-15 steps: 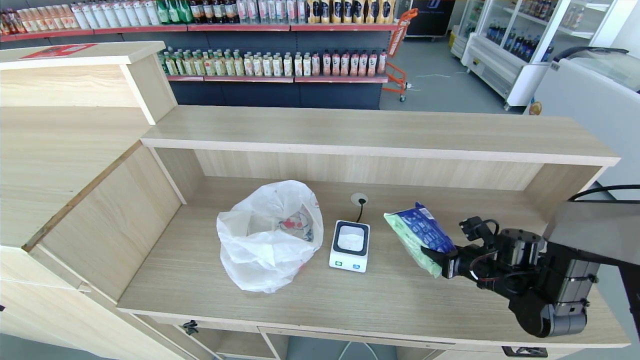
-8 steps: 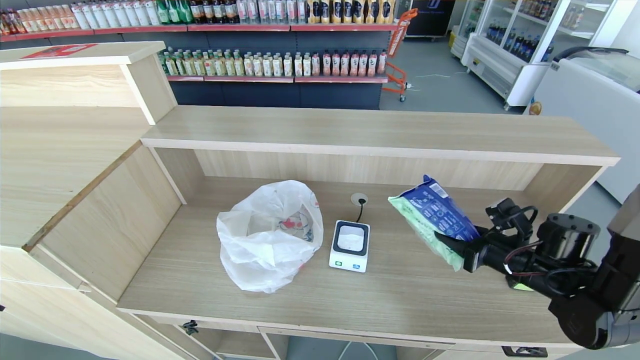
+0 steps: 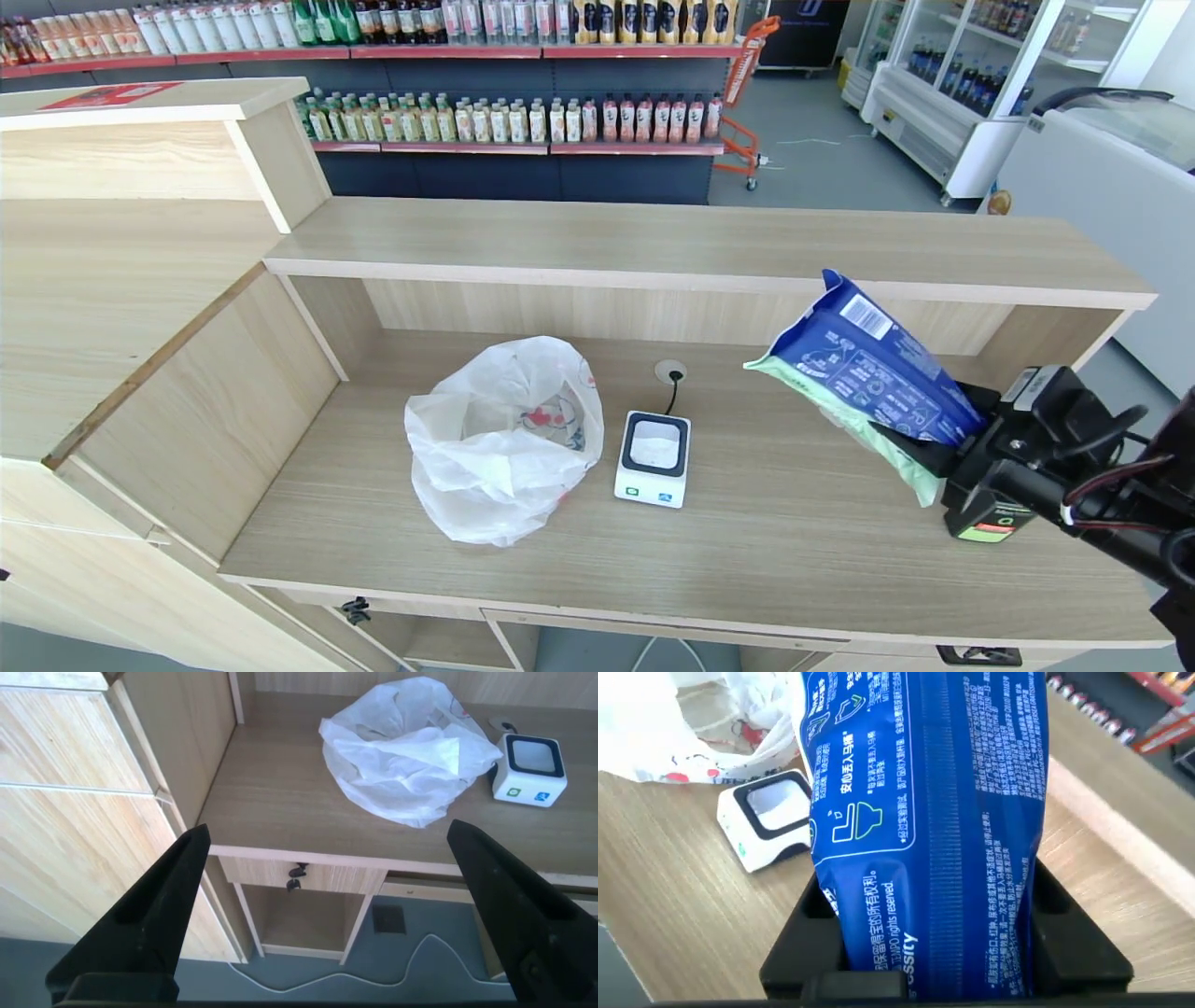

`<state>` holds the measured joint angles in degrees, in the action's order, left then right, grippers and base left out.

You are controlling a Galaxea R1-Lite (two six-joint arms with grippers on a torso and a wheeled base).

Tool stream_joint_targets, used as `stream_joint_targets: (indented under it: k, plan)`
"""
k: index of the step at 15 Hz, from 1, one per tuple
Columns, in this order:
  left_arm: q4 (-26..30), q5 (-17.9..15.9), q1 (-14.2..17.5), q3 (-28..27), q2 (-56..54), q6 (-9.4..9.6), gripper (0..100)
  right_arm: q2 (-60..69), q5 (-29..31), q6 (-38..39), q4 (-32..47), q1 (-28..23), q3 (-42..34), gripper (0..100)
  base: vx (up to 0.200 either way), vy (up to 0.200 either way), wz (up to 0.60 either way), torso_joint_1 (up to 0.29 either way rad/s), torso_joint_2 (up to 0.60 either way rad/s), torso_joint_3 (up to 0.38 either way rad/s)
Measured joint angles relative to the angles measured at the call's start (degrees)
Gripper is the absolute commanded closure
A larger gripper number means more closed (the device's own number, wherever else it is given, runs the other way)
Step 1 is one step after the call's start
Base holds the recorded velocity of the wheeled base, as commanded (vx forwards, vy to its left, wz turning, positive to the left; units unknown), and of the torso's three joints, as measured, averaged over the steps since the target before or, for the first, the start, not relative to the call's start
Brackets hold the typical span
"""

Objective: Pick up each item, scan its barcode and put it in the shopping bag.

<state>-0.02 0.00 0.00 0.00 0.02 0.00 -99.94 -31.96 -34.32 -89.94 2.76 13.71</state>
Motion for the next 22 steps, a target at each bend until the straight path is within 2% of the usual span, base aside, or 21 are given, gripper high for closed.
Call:
stream_joint_targets:
  k: [3, 6, 11, 13, 17, 20, 22]
  plan:
    - [0.0, 0.0, 0.0, 0.0, 0.0, 0.0, 0, 5.47, -0.16, -8.3, 0.0, 2.21, -0.35, 100, 0.0, 0.0, 0.0, 0.0, 0.0, 0.0]
    - [0.0, 0.0, 0.0, 0.0, 0.0, 0.0, 0, 9.51, 0.3, -13.41, 0.0, 7.98, -0.35, 100, 0.0, 0.0, 0.0, 0.0, 0.0, 0.0]
    - [0.02, 0.0, 0.0, 0.0, 0.0, 0.0, 0, 15.1, 0.62, -19.6, 0.52, 14.8, -0.55, 100, 0.0, 0.0, 0.0, 0.0, 0.0, 0.0]
    - [0.02, 0.0, 0.0, 0.0, 0.0, 0.0, 0, 16.97, 3.96, -20.99, 3.34, 18.77, -0.46, 100, 0.0, 0.0, 0.0, 0.0, 0.0, 0.0]
    - [0.02, 0.0, 0.0, 0.0, 0.0, 0.0, 0, 19.4, 16.29, -21.78, 6.92, 32.49, 1.02, 100, 0.0, 0.0, 0.0, 0.0, 0.0, 0.0]
    - [0.02, 0.0, -0.02, 0.0, 0.0, 0.0, 0, 20.07, 21.37, -25.03, 9.53, 42.83, 4.3, 100, 0.0, 0.0, 0.0, 0.0, 0.0, 0.0]
    - [0.02, 0.0, 0.0, 0.0, 0.0, 0.0, 0, 20.94, 22.42, -26.48, 10.59, 45.78, 5.11, 100, 0.0, 0.0, 0.0, 0.0, 0.0, 0.0]
